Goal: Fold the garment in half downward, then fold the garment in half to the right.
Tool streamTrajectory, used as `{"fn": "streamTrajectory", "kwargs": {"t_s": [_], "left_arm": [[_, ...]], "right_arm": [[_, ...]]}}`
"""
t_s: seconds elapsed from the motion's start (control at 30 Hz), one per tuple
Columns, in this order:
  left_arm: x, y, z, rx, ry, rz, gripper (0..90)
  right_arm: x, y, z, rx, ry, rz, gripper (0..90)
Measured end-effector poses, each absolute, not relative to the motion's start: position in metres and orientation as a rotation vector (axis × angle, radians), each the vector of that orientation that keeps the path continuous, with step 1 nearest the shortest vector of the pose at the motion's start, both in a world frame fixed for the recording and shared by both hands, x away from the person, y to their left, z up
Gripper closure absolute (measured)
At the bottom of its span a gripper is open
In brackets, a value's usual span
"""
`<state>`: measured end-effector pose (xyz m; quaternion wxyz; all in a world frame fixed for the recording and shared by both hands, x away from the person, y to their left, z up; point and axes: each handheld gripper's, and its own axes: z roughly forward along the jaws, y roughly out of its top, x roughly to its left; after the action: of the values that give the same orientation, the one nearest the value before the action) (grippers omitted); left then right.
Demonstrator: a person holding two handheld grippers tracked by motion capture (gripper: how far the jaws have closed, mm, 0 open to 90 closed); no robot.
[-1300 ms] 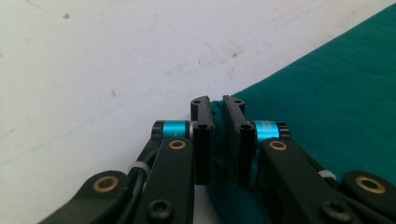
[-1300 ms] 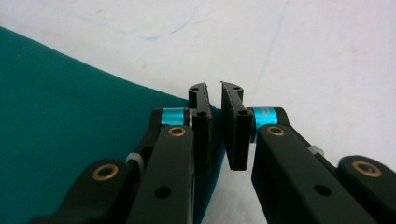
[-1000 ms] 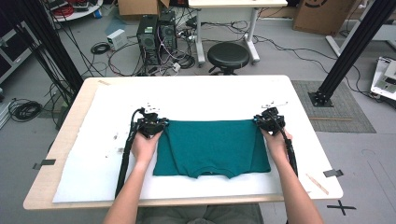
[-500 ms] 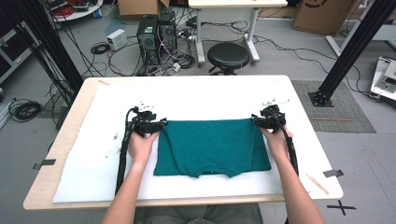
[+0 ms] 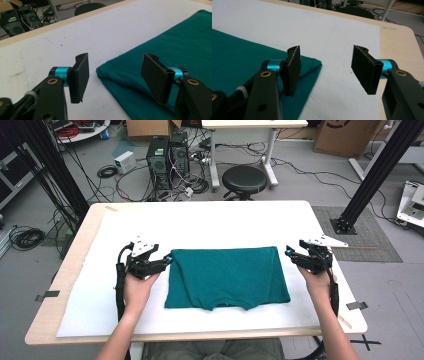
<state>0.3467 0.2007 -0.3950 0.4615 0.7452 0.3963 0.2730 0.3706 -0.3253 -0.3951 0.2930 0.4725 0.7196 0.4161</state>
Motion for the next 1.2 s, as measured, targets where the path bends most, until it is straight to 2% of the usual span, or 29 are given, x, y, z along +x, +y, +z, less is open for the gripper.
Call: {"fn": "streamTrajectory", "kwargs": {"t_s": [0.53, 0.73, 1.0, 1.2], "left_arm": [[0.334, 0.221, -0.396, 1.779, 0.966, 0.667, 33.0], [0.329, 0.222, -0.399, 1.793, 0.948, 0.596, 32.9], [0.301, 0.226, -0.407, 1.789, 0.956, 0.527, 32.9], [0.286, 0.223, -0.423, 1.826, 1.022, 0.433, 33.1]], "right_arm": [[0.363, -0.347, -0.395, 1.3, 1.861, 1.135, 41.6], [0.364, -0.358, -0.387, 1.256, 1.885, 1.184, 40.6], [0.365, -0.362, -0.377, 1.193, 1.899, 1.213, 39.8], [0.373, -0.357, -0.377, 1.162, 1.931, 1.193, 39.9]]}}
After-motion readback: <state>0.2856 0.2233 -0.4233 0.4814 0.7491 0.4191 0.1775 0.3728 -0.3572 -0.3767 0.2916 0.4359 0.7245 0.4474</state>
